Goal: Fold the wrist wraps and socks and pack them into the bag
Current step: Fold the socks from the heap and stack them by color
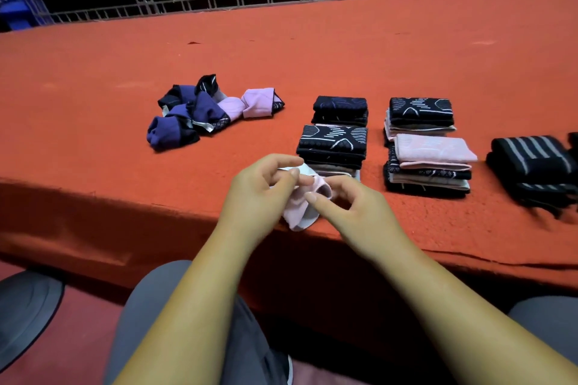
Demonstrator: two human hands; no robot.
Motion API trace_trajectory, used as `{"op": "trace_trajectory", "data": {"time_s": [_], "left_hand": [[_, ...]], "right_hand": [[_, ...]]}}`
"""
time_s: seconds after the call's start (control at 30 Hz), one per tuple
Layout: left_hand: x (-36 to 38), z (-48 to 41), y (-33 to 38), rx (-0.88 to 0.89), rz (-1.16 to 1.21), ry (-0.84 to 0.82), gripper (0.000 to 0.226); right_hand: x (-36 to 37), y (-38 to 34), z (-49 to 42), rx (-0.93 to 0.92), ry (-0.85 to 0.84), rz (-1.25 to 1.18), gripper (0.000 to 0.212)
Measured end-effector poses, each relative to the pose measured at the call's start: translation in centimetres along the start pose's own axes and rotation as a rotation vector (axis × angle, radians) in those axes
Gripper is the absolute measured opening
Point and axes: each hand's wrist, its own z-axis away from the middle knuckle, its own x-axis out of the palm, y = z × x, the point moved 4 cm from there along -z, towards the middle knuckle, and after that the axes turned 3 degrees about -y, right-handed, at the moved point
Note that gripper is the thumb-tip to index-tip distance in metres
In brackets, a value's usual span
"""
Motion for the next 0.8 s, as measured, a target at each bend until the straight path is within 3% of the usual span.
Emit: {"op": "trace_trajectory", "data": {"time_s": [0.07, 0.2, 0.3, 0.47, 0.63, 0.8], "left_hand": [[-0.7, -0.4, -0.3, 0.074, -0.110, 0.023, 0.023], [-0.6, -1.9, -2.0, 0.227, -0.582, 0.047, 0.022], [0.2, -2.5, -2.7, 0.273, -0.727, 0.047, 0.027], [0.1, -3.0, -1.9, 0.364, -0.857, 0.173, 0.012], [-1.8, -3.4, -3.1, 0.122, -0.653, 0.245, 0.021], [-4.0, -3.5, -4.2, -0.069, -0.212, 0.311, 0.021]], "right_hand": [[0.0, 0.3, -0.2, 0.066, 0.023, -0.058, 0.027], [0.4, 0.8, -1.2, 0.159, 0.049, -0.101, 0.033], [0.2, 1.2, -1.6, 0.142, 0.067, -0.023, 0.022], [-0.7, 0.9, -1.3, 0.097, 0.024, 0.025, 0.013], [-2.0, 0.6, -0.7, 0.085, -0.005, 0.043, 0.021], [-4.4, 0.4, 0.3, 0.082, -0.003, 0.114, 0.025]]}}
